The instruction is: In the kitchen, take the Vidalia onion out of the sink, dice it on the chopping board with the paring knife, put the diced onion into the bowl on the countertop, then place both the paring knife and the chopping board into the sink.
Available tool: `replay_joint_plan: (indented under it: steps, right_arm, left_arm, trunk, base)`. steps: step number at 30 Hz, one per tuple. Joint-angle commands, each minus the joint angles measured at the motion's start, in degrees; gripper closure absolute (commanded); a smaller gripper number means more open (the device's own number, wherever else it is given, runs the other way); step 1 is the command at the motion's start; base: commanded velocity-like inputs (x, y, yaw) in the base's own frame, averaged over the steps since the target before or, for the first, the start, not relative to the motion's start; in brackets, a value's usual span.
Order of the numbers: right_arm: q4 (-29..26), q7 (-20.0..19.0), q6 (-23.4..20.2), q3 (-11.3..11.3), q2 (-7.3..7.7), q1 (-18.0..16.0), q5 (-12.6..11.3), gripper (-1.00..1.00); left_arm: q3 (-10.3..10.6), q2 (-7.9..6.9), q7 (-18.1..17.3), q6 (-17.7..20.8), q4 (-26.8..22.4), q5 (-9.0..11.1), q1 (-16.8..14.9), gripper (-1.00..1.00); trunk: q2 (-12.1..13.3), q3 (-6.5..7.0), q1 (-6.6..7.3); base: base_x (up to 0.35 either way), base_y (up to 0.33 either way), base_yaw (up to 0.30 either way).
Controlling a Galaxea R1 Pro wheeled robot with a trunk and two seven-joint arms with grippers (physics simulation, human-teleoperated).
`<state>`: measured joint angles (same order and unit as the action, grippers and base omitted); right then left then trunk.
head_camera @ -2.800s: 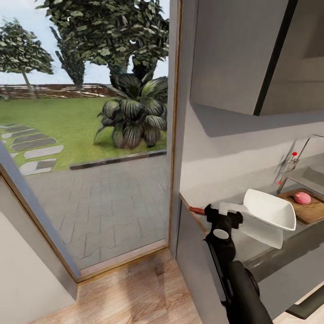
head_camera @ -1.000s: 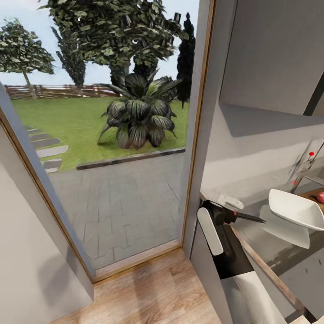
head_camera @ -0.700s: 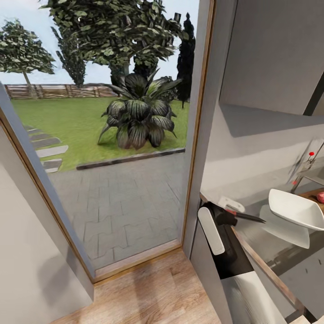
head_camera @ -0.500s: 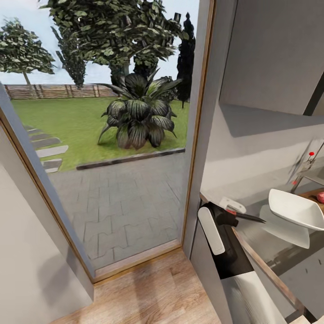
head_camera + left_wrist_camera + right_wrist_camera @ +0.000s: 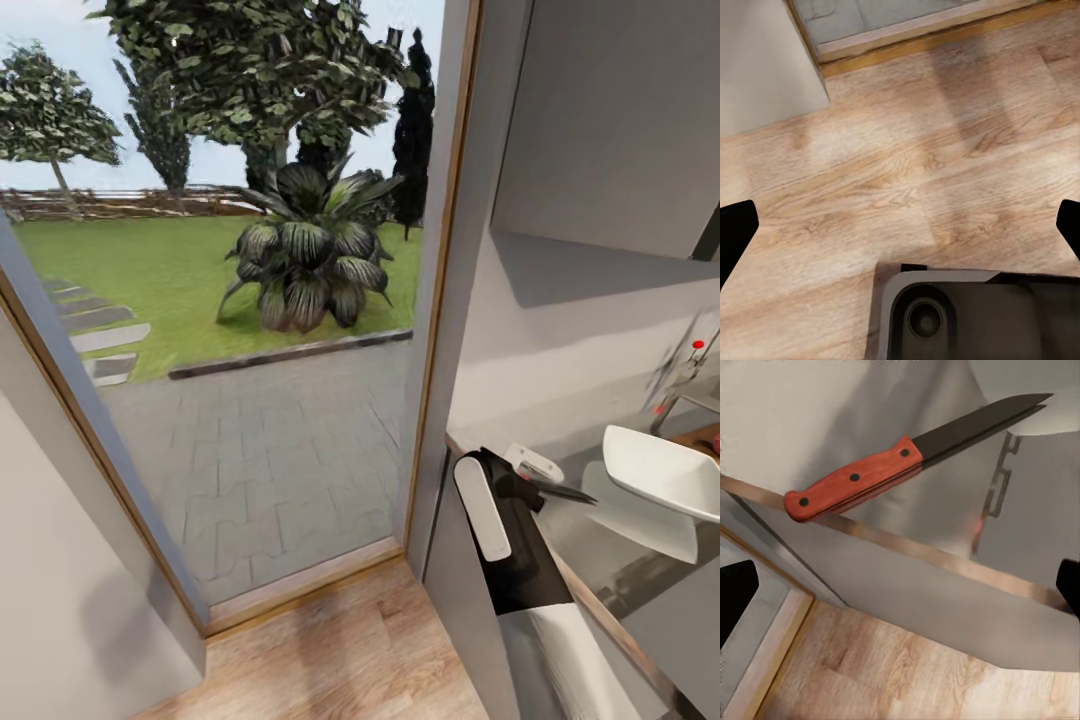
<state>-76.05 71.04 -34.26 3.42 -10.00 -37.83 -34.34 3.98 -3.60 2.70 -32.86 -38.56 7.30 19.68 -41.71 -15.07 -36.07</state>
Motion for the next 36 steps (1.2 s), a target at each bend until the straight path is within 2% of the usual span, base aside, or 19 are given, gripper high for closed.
replay_joint_plan:
  steps: [1,21,28,33,36]
  right_arm:
    - [-0.06,0.41,-0.54,-0.03,0.0,-0.05,-0.28,-1.0]
    - [-0.06,0.47,-0.54,-0.41,0.0,-0.05,-0.14,-1.0]
    - [-0.06,2.48,-0.54,-0.41,0.0,-0.05,-0.11,-1.0]
    - [-0.06,6.26,-0.51,-0.35,0.0,-0.05,-0.19,-1.0]
    - [-0.06,7.0,-0.47,-0.34,0.0,-0.05,-0.2,-1.0]
  left_arm:
    - [0.42,-0.09,0.28,-0.1,-0.07,0.53,0.01,-1.0]
    - [0.42,-0.09,0.28,-0.1,0.11,0.53,0.01,-1.0]
    - [0.42,-0.09,0.28,-0.03,0.44,0.53,0.01,-1.0]
    - [0.42,-0.09,0.28,-0.02,0.57,0.53,0.01,-1.0]
    - [0.42,-0.09,0.28,-0.01,0.58,0.53,0.01,-1.0]
  trunk:
    - [-0.06,-0.07,-0.03]
    - [-0.06,-0.07,-0.03]
    - [-0.06,-0.07,-0.03]
    - [-0.06,-0.07,-0.03]
    - [-0.06,-0.07,-0.03]
  base:
    - [0.15,0.0,0.0]
    - [0.02,0.0,0.0]
    - [0.167,0.0,0.0]
    - [0.085,0.0,0.0]
    - [0.019,0.0,0.0]
